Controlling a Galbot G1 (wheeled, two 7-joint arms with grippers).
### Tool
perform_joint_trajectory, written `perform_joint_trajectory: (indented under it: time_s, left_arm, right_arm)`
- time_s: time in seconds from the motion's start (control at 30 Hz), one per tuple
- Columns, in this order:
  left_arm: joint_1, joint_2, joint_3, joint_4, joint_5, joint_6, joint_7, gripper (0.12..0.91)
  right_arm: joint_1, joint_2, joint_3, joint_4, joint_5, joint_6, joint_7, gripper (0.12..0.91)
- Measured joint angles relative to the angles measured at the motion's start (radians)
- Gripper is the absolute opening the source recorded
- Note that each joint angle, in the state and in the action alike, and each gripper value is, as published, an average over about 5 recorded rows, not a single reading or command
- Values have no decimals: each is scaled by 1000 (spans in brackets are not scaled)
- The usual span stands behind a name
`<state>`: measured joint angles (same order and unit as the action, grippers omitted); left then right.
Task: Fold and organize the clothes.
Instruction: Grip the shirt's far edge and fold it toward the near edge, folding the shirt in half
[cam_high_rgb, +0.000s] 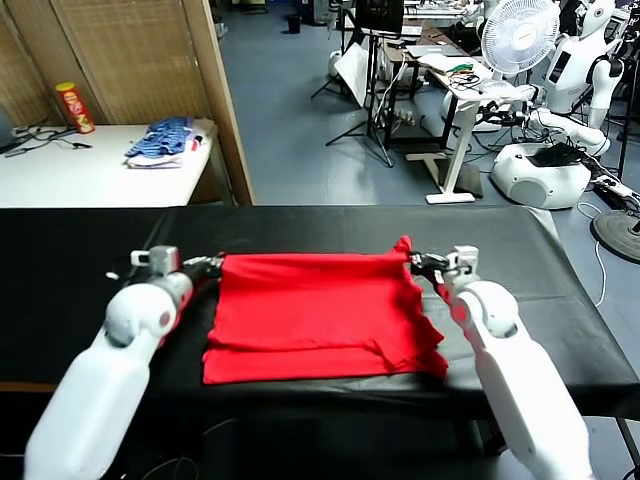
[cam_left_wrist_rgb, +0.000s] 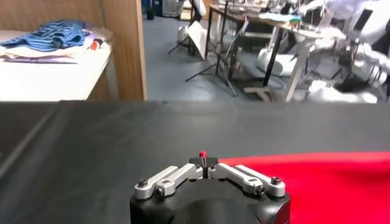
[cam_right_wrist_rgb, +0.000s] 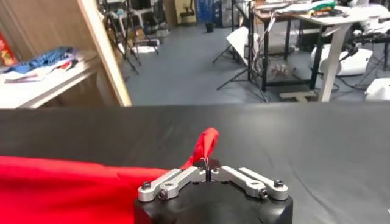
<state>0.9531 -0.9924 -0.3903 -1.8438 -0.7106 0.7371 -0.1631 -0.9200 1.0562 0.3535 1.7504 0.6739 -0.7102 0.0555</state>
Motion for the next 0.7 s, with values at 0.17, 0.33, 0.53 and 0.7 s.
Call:
perform_joint_trajectory:
  time_s: [0.17,0.33,0.53,0.7]
  left_arm:
    - [105,26,-30,-115,25,0,2,128]
    - [191,30,-54,-199,79,0,2,128]
    - [266,30,-64,-255,156,0,14,128]
    - [328,22,-67,-281,225,-1,41,128]
  right_arm:
    - [-76,-43,13,91,14,-26,39,122]
    - [-144,-73,24,165,15,-26,62,122]
    - [-207,-93,33,224,4,-26,72,122]
    - [-251,-95,36,251,-12,-26,72,122]
